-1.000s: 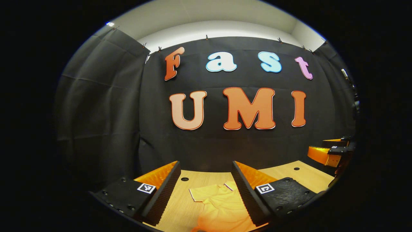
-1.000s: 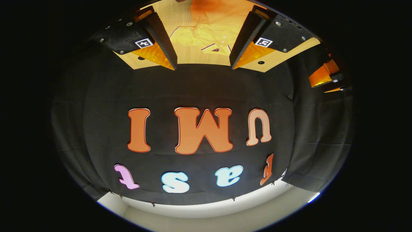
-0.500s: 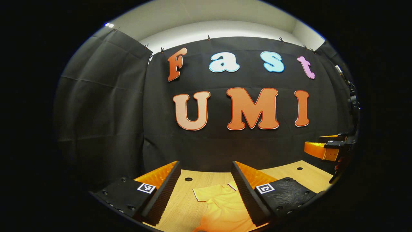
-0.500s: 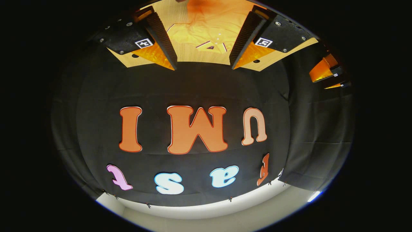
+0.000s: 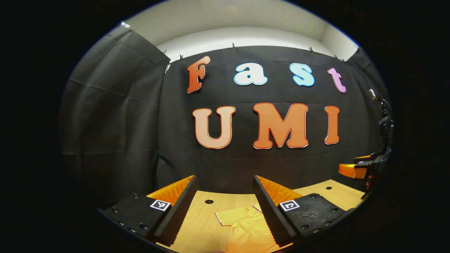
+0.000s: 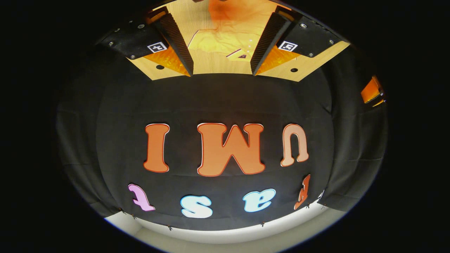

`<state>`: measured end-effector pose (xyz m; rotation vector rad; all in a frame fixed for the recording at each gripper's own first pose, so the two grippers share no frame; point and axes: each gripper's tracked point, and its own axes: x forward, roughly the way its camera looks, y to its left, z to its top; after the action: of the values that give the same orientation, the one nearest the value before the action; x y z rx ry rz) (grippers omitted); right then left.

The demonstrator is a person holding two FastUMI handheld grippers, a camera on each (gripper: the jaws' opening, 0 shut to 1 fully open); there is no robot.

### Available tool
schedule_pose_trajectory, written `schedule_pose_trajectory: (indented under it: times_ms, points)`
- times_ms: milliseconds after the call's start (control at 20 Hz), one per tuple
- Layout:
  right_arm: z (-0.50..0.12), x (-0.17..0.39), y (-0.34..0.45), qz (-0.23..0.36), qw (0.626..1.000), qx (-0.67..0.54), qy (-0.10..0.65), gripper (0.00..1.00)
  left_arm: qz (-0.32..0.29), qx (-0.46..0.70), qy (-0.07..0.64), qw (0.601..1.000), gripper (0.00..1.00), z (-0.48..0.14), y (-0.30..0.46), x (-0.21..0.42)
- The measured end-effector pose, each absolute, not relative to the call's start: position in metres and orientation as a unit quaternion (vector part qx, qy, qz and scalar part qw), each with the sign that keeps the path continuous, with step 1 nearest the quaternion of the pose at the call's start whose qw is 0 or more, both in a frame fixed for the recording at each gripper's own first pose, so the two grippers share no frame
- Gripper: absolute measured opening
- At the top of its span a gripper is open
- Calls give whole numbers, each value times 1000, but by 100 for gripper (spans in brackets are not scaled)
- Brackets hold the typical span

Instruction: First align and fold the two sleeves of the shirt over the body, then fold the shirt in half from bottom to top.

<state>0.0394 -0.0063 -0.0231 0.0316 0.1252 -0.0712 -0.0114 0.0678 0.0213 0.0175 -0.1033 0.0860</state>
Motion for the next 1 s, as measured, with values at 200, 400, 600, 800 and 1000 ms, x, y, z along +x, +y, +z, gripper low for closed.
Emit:
schedule_pose_trajectory:
  times_ms: [200,400,600,800,1000]
  points:
    - [-56,45,-28,-89,990,0,110,99,-15,10,-72,997,97,21,57,-7]
    - [-95,54,-46,-97,981,7,170,99,-16,32,-45,998,97,9,55,4]
    - [-137,85,-63,-82,970,36,224,99,30,44,-34,998,98,9,51,8]
    - [-183,116,-87,-80,948,63,300,100,54,58,-10,997,99,-3,39,17]
    - [-229,141,-102,-72,926,76,364,99,73,67,10,995,99,-12,28,17]
